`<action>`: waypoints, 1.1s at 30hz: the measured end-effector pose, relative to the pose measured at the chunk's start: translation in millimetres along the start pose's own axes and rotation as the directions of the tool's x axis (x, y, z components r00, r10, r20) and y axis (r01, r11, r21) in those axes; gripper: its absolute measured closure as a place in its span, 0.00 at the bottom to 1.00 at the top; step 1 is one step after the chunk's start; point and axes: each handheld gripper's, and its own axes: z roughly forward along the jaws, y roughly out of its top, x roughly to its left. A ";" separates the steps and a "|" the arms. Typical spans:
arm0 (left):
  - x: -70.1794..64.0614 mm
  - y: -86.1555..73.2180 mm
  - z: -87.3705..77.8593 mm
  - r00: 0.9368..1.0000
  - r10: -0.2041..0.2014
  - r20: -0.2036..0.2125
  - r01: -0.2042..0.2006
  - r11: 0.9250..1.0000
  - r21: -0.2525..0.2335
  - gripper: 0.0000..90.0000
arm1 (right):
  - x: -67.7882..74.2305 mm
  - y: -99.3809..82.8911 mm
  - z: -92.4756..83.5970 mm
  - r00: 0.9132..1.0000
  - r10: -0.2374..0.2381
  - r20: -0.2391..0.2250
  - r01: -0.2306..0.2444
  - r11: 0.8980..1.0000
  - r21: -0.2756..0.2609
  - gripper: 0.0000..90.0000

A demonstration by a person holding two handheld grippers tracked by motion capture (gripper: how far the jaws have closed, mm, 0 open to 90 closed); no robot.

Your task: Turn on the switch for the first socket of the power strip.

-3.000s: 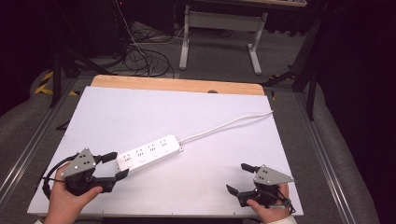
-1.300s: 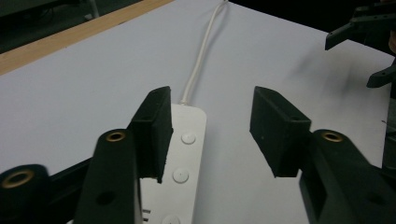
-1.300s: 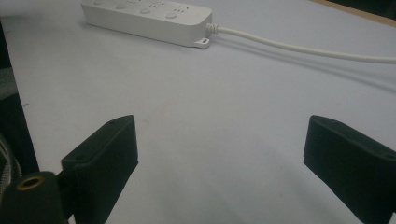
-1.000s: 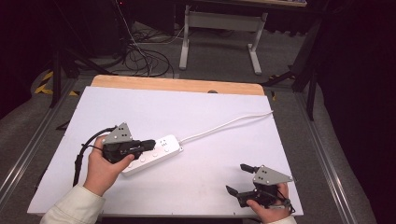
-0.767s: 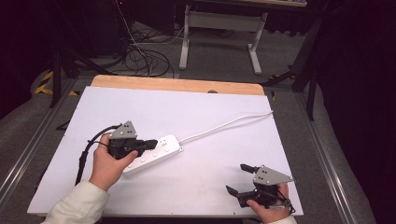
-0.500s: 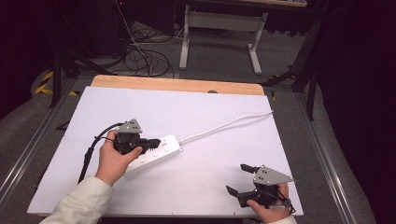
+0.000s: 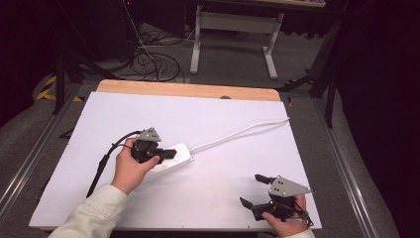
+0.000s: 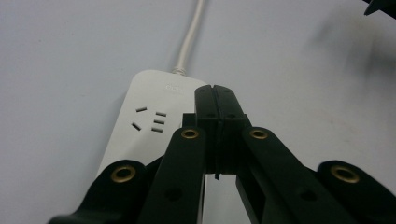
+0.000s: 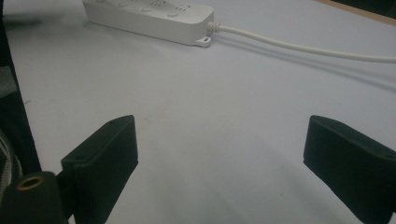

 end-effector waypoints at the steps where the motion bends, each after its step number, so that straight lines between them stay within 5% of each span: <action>1: 0.6 -0.1 1.8 1.000 0.002 -0.003 -0.002 1.000 0.004 1.00 | -0.1 -0.1 0.1 1.000 0.000 -0.001 0.000 1.000 0.001 0.12; 33: 2.0 -1.6 27.1 0.998 0.040 -0.051 -0.036 0.997 0.075 1.00 | -0.3 -0.5 0.3 1.000 0.000 -0.005 0.000 1.000 0.004 0.12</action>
